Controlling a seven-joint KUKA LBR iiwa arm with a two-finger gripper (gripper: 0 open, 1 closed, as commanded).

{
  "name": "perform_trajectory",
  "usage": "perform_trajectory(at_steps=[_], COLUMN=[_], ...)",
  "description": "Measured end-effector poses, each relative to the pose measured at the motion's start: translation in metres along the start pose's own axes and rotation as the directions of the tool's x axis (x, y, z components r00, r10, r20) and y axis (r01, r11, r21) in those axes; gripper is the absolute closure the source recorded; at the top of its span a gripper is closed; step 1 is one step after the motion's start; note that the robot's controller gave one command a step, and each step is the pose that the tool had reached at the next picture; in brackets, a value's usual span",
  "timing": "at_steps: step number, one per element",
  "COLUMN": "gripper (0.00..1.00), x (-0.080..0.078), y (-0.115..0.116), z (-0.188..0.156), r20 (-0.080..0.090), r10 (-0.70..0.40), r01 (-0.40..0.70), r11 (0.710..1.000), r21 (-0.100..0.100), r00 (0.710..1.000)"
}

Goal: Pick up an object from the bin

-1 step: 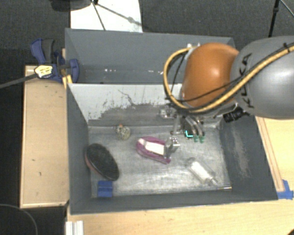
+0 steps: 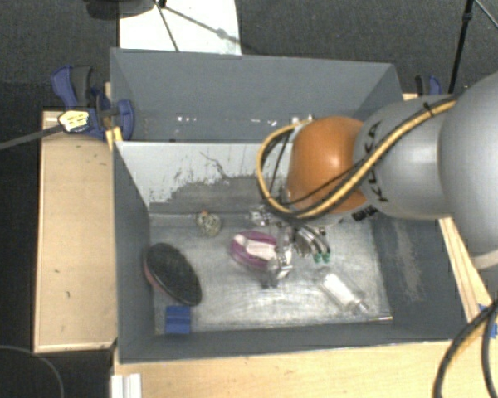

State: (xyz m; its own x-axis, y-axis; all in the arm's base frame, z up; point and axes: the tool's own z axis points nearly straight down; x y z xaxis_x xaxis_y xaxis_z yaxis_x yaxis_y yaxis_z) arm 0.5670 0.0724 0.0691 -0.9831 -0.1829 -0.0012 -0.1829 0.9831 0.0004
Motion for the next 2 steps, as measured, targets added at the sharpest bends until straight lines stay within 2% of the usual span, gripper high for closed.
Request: perform_trajectory(at_steps=[1, 2], gripper=[1.00, 1.00], x=[-0.001, -0.011], y=[0.000, -0.043], z=[-0.003, -0.129], r20=[0.001, 0.005], r10=[0.004, -0.378], r01=[-0.004, 0.378], r11=[1.000, 0.926], r21=[0.000, 0.004], r00=[1.000, 0.926])
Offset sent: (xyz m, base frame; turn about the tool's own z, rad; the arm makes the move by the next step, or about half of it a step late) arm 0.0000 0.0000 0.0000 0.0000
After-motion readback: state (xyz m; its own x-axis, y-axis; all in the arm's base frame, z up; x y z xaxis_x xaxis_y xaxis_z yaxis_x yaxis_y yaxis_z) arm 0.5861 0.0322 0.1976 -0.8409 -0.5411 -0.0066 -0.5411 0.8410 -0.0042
